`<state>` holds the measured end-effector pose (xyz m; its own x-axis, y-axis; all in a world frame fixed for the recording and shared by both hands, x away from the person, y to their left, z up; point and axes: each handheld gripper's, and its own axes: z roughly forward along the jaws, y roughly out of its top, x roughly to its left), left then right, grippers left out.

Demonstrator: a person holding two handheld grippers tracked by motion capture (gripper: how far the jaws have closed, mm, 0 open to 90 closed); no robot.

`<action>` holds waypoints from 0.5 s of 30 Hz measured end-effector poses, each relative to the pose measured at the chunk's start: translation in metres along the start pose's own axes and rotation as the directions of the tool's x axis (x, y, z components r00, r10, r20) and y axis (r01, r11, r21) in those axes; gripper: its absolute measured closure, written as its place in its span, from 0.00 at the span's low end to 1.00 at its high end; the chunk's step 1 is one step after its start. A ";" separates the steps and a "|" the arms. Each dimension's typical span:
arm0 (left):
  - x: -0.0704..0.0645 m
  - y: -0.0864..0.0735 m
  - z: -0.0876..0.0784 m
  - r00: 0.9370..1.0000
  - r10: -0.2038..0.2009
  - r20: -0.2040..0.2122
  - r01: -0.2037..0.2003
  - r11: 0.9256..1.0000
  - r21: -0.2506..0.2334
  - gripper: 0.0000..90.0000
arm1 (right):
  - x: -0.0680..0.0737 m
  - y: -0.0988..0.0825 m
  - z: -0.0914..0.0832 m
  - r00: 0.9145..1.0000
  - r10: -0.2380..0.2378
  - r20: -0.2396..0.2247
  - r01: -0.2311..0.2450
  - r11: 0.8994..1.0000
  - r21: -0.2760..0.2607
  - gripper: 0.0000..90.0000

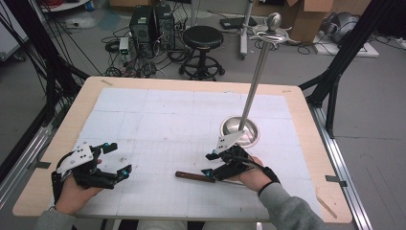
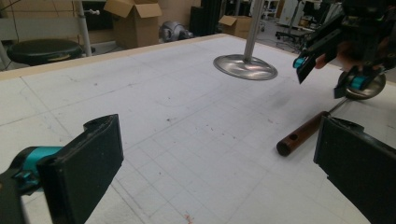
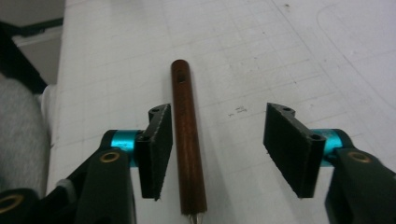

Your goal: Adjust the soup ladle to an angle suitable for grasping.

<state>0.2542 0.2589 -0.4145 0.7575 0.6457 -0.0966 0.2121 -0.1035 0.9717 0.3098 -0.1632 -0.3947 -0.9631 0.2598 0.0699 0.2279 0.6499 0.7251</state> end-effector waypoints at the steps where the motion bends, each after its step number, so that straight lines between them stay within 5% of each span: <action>1: 0.000 0.000 0.000 1.000 -0.001 -0.001 0.001 1.000 0.001 0.02 | 0.001 0.001 -0.004 1.000 -0.015 -0.025 0.015 1.000 0.014 0.40; 4: 0.000 0.000 0.000 1.000 -0.002 0.001 0.002 1.000 0.001 0.02 | 0.004 0.001 -0.014 0.998 -0.040 -0.052 0.042 0.998 0.042 0.32; 7: 0.000 0.000 0.000 1.000 -0.004 0.005 0.004 1.000 0.000 0.02 | 0.004 0.000 -0.021 0.999 -0.014 -0.050 0.018 0.997 0.080 0.12; 9: 0.000 0.000 0.000 1.000 -0.004 0.002 0.004 1.000 0.001 0.02 | 0.004 -0.002 -0.029 1.000 -0.025 0.002 0.025 0.995 0.097 0.01; 15: 0.001 0.000 0.002 1.000 -0.004 0.001 0.004 1.000 0.005 0.02 | 0.002 -0.005 -0.039 0.999 -0.035 0.035 0.031 0.992 0.119 0.00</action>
<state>0.2562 0.2587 -0.4154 0.7573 0.6453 -0.1007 0.2181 -0.1046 0.9703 0.3007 -0.1938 -0.3713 -0.9650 0.2616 0.0201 0.2134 0.7381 0.6401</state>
